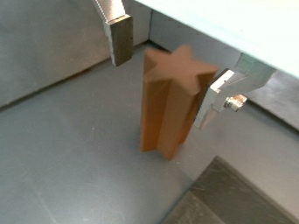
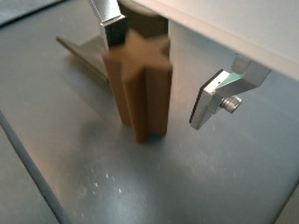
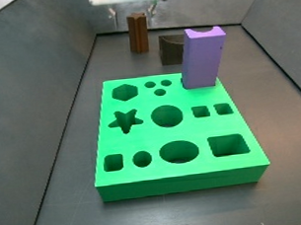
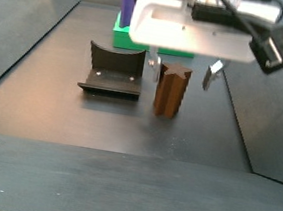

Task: Pick up the star object. Move up. Move to above the board. Insert the star object.
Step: Pick up the star object.

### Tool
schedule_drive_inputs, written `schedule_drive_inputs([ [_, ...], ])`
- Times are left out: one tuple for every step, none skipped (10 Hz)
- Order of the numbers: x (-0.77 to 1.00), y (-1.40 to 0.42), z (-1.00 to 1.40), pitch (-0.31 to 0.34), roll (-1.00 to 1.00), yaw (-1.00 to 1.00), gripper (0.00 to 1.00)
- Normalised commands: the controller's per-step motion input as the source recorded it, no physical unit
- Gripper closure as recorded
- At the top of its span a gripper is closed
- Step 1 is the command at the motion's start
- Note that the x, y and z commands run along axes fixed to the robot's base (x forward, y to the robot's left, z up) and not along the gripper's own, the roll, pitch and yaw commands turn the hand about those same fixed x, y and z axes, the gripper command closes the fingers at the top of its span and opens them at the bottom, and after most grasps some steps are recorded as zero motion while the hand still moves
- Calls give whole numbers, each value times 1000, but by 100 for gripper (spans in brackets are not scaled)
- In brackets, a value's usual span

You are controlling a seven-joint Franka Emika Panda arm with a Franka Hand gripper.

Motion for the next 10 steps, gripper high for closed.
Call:
schedule_drive_inputs([
  [0,0,0,0,10,0,0],
  [0,0,0,0,-3,0,0],
  [0,0,0,0,0,0,100],
  [0,0,0,0,0,0,100],
  [0,0,0,0,0,0,100],
  [0,0,0,0,0,0,100],
  [0,0,0,0,0,0,100],
  [0,0,0,0,0,0,100],
  [0,0,0,0,0,0,100],
  [0,0,0,0,0,0,100],
])
